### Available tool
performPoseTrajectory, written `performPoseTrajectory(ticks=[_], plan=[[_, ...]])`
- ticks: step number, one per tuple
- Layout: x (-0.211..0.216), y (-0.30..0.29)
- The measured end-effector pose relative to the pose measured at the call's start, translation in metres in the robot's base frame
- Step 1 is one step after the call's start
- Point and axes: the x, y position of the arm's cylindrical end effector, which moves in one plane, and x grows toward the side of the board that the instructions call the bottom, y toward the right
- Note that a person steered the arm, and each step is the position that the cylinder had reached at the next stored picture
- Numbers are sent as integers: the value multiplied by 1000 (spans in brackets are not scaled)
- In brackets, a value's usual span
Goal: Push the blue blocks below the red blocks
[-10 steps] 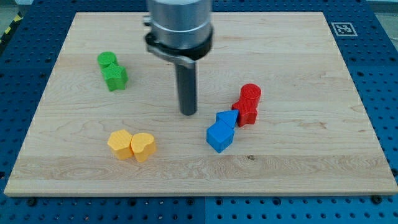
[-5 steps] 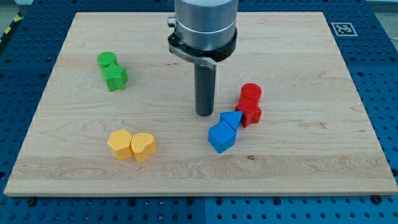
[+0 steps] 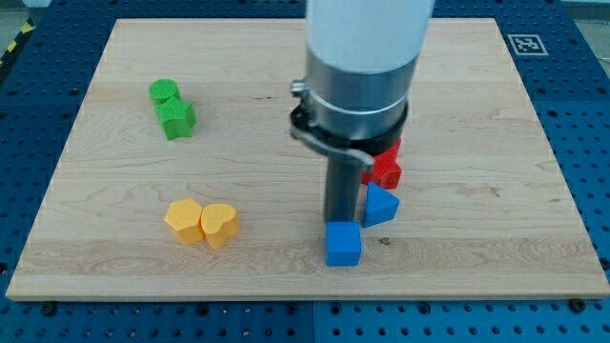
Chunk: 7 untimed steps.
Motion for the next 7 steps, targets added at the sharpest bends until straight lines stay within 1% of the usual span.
performPoseTrajectory(ticks=[1, 3, 5, 6, 7], plan=[[0, -25], [-1, -49], [15, -51], [48, -51], [51, -42]])
